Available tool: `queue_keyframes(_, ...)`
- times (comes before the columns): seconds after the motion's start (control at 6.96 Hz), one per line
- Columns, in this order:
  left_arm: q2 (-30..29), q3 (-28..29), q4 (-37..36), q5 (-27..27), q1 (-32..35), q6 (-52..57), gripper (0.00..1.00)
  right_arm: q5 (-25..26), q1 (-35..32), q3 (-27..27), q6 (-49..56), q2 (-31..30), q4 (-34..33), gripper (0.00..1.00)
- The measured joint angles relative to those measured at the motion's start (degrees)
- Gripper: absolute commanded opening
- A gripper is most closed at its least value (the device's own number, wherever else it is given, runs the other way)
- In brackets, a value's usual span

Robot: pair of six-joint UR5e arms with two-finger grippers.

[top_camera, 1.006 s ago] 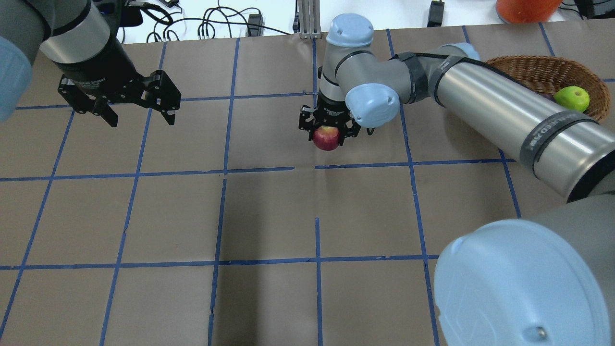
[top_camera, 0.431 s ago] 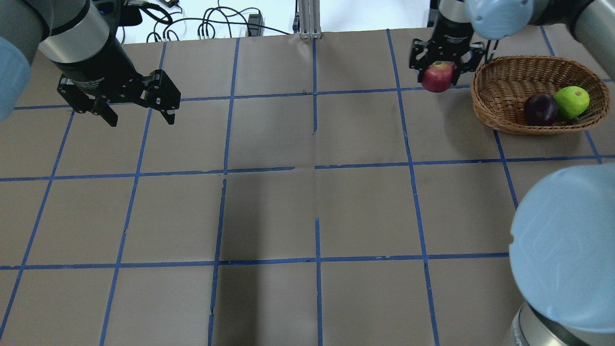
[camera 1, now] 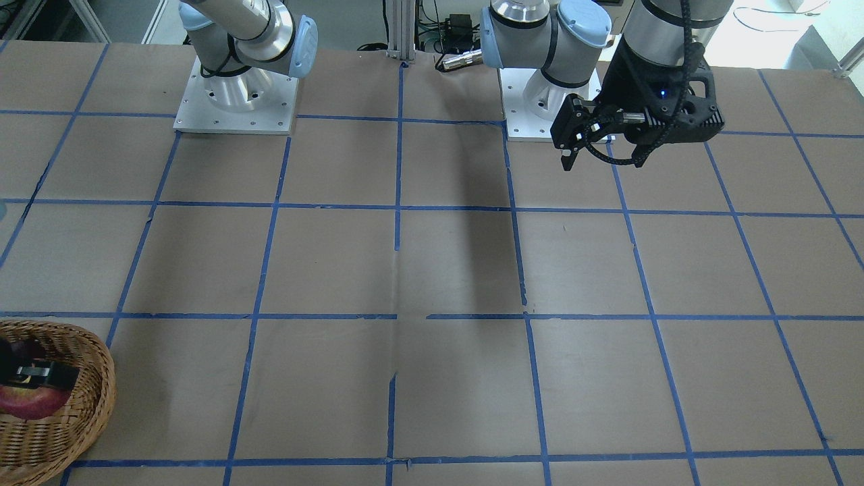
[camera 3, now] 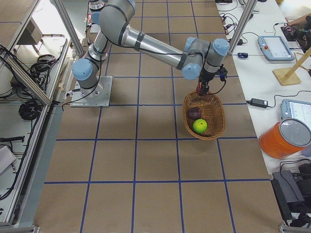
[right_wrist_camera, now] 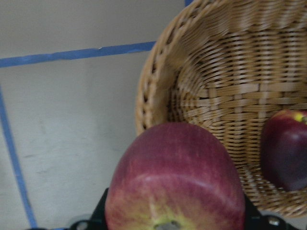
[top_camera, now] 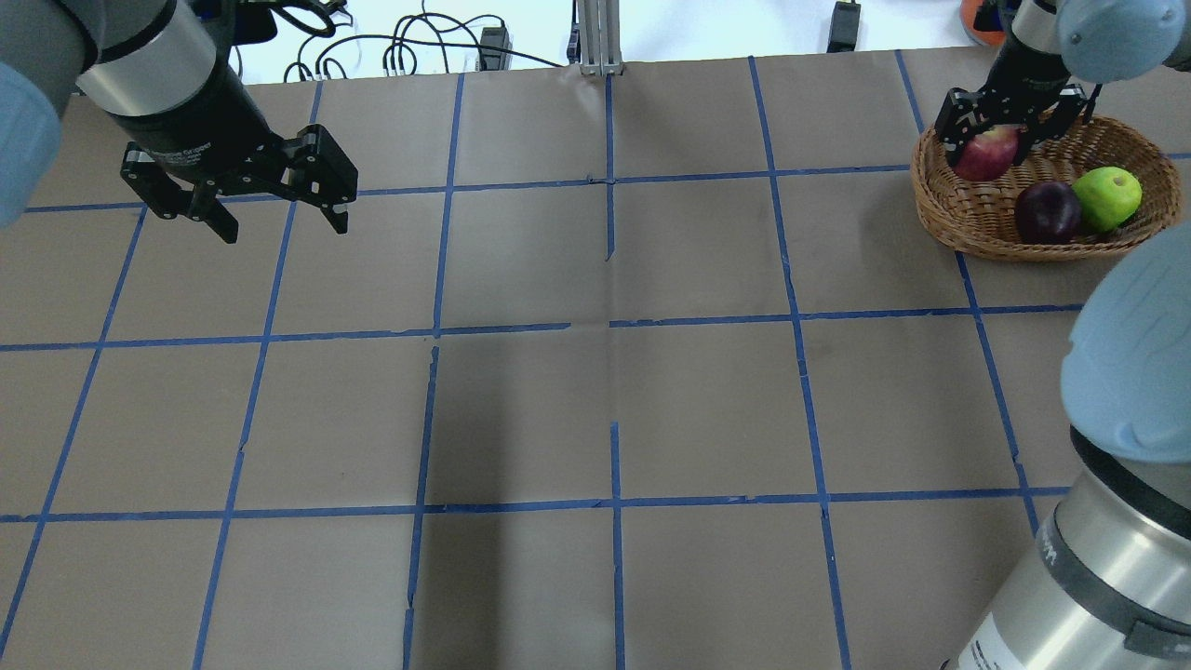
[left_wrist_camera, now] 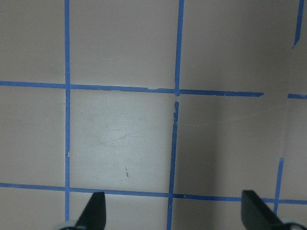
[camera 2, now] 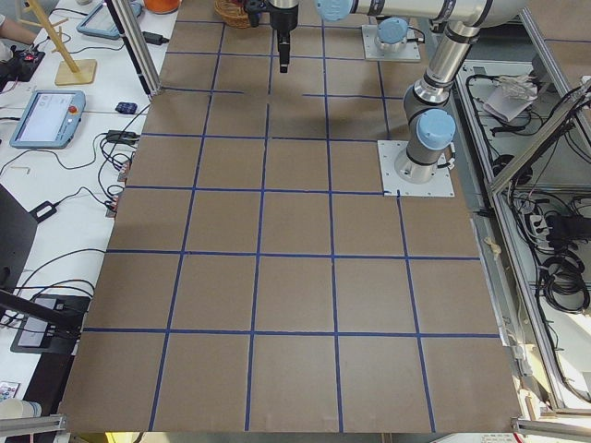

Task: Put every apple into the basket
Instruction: 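Open the right gripper to drop the red apple into the basket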

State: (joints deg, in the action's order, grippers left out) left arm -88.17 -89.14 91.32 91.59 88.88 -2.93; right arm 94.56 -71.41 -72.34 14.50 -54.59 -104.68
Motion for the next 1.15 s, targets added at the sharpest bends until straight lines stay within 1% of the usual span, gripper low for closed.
queue_keyframes(0.14,-0.10,0.24,0.00,0.16,0.01,-0.11,1.00,0.16,0.91,-0.15,1.19,1.37,-1.67,0.15)
queue_keyframes(0.43,0.01,0.29,0.00,0.38,-0.01,-0.03,1.00,-0.23,1.39,-0.57,1.48,3.21,-2.31,1.00)
queue_keyframes(0.72,-0.03,0.05,0.00,0.33,-0.02,-0.05,1.00,0.07,1.47,-0.53,1.89,4.37,-3.00,1.00)
queue_keyframes(0.86,-0.01,0.03,0.00,0.35,-0.03,-0.06,1.00,0.18,1.46,-0.58,1.90,3.79,-2.95,1.00)
queue_keyframes(1.01,-0.01,0.04,0.00,0.38,-0.01,-0.06,1.00,0.03,1.32,-0.66,1.72,1.79,-1.17,1.00)
queue_keyframes(1.15,0.00,0.07,0.00,0.37,0.00,-0.06,1.00,-0.31,0.99,-0.72,1.37,-2.08,3.48,1.00)
